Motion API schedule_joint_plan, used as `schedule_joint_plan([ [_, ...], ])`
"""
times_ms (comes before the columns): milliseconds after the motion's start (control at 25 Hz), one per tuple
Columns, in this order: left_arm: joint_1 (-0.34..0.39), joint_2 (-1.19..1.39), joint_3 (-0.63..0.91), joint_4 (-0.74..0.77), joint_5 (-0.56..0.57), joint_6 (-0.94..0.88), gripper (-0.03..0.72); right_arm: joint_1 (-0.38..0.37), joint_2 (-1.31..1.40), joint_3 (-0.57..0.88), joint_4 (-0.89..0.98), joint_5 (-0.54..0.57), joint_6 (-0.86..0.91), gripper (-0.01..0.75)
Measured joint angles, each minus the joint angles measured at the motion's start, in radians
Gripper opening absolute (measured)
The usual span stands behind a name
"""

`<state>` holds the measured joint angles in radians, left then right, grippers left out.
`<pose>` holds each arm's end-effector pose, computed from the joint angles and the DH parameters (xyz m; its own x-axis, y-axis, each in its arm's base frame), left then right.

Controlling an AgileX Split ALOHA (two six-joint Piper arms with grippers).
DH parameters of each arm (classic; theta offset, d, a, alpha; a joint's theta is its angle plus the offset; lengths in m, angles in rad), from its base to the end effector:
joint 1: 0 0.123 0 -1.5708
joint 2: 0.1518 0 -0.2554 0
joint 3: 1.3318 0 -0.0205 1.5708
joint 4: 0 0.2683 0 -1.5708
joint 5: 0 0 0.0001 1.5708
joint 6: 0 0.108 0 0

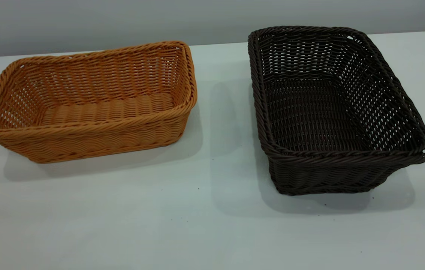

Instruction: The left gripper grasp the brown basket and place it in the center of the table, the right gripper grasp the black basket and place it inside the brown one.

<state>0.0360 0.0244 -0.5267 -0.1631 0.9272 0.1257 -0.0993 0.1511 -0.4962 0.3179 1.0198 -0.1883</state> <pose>0.0619 -0.0118 0.2990 -0.3225 0.0154 -0.9464 0.0959 0.9953 -0.0165 0.0816 0.0208 0.2744 -0.5298 0.0356 -0.8473 -0.1378 0.9822 0.1275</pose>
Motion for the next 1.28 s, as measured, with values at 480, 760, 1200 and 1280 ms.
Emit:
schedule_joint_plan([
  [480, 0.000, 0.364, -0.001, -0.039, -0.218, 0.197, 0.632, 0.003, 0.346, -0.082, 0.355, -0.177, -0.219, 0.452],
  [760, 0.000, 0.612, -0.083, -0.040, -0.258, 0.401, 0.635, 0.003, 0.611, -0.082, 0.634, -0.176, -0.287, 0.454],
  [1200, -0.059, 0.975, -0.166, -0.058, -0.238, 0.665, 0.635, 0.003, 0.975, -0.080, 1.038, -0.098, -0.379, 0.454],
  [1280, -0.061, 1.041, -0.170, -0.071, -0.265, 0.689, 0.635, 0.003, 1.021, -0.080, 1.079, -0.098, -0.357, 0.454],
])
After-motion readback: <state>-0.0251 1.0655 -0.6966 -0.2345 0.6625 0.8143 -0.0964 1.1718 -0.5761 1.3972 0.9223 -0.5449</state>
